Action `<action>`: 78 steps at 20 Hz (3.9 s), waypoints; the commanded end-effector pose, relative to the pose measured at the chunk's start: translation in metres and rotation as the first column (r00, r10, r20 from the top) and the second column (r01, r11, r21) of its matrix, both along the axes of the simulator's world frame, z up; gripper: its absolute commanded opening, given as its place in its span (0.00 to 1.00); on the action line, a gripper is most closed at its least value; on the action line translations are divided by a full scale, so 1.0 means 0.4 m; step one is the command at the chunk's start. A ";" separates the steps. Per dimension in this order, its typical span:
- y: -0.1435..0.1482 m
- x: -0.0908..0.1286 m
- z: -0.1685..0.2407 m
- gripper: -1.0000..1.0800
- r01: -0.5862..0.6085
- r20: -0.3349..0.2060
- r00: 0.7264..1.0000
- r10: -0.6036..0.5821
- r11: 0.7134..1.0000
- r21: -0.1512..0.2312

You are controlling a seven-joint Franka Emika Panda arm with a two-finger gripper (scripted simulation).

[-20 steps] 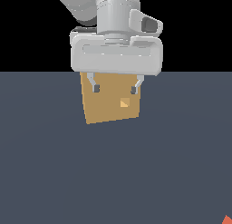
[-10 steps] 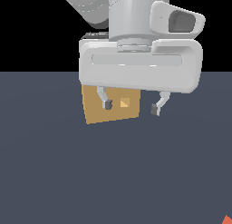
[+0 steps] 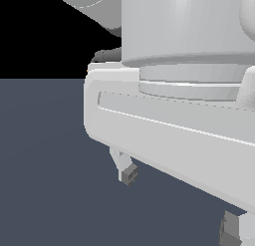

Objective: Insert the peg into the horizontal hole in a box.

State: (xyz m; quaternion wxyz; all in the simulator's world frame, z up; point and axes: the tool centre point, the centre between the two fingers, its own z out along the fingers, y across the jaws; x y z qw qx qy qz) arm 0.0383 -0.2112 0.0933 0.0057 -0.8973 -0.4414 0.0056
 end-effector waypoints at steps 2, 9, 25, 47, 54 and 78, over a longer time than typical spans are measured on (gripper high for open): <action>-0.100 -0.017 -0.027 0.96 0.126 0.006 0.992 -0.126 0.992 -0.003; -0.229 -0.064 -0.063 0.96 0.294 0.014 0.956 -0.294 0.956 -0.006; -0.245 -0.079 -0.169 0.96 0.319 0.015 0.948 -0.319 0.948 -0.005; -0.240 -0.067 -0.193 0.00 0.303 0.014 0.953 -0.303 0.953 -0.005; -0.189 -0.007 -0.179 0.00 0.184 0.015 0.983 -0.183 0.983 -0.006; 0.279 0.186 -0.089 0.00 -0.585 0.015 0.811 0.585 0.811 -0.007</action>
